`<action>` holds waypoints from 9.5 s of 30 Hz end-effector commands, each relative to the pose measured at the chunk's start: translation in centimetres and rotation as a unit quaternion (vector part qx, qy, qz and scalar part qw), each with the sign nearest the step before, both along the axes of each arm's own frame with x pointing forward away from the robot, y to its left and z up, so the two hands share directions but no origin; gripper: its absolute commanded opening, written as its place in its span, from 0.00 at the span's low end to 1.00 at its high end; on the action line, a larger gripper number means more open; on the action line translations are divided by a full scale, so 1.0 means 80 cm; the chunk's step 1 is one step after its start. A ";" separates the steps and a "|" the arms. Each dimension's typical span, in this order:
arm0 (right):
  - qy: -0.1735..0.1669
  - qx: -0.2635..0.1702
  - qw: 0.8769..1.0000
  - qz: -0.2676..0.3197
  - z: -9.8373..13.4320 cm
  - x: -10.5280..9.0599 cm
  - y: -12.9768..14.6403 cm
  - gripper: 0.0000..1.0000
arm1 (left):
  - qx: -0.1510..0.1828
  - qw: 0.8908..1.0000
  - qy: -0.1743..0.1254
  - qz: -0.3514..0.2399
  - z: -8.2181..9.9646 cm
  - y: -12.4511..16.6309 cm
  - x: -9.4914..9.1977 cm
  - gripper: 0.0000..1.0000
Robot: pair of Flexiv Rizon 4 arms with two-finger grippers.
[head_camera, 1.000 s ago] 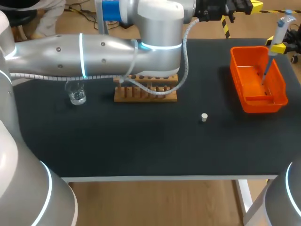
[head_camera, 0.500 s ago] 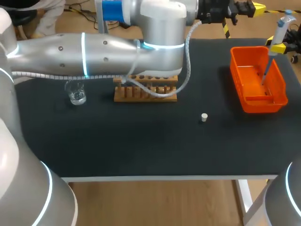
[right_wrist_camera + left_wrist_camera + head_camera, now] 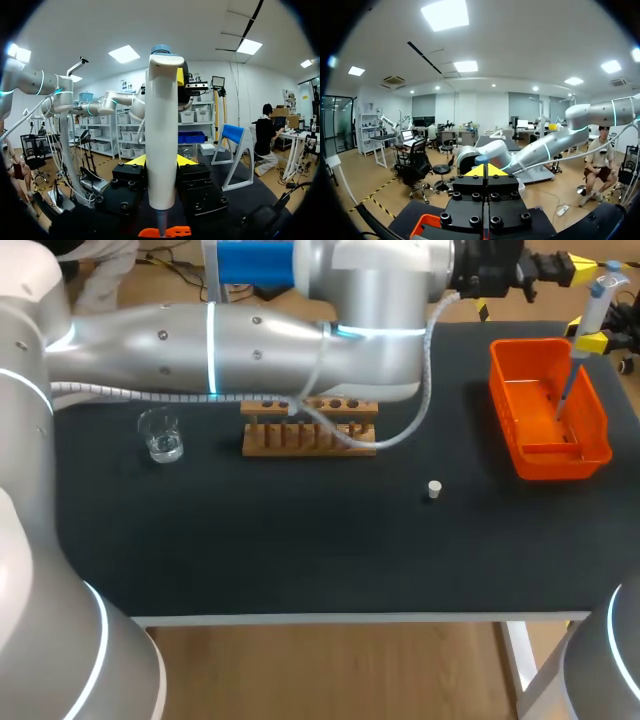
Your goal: Invert the test tube, pick up the pipette, mount the tip to pipette, aspirate from beaker and dispense into the tube, eject the tip, return the pipette, and cap with the stopper.
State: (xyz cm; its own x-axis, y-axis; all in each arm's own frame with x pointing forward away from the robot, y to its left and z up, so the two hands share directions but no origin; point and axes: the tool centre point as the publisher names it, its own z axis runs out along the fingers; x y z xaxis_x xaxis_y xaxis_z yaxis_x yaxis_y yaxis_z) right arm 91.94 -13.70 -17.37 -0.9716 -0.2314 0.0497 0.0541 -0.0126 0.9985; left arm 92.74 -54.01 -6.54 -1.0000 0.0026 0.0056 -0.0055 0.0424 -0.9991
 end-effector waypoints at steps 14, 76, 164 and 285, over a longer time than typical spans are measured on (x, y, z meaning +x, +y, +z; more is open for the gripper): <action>0.000 0.000 1.000 0.003 -0.001 0.003 -0.002 0.00 | -0.006 1.000 0.009 0.007 -0.013 -0.011 -0.009 0.00; 0.000 0.000 1.000 0.003 -0.001 0.003 -0.002 0.00 | 0.018 0.999 0.031 0.013 -0.024 -0.011 0.000 0.00; 0.000 0.000 1.000 0.003 -0.001 0.003 -0.002 0.00 | -0.009 0.997 -0.013 0.081 -0.034 0.211 -0.075 1.00; -0.026 -0.054 0.996 -0.067 0.040 -0.161 0.191 0.00 | 0.001 0.993 0.015 0.119 -0.100 0.394 -0.097 1.00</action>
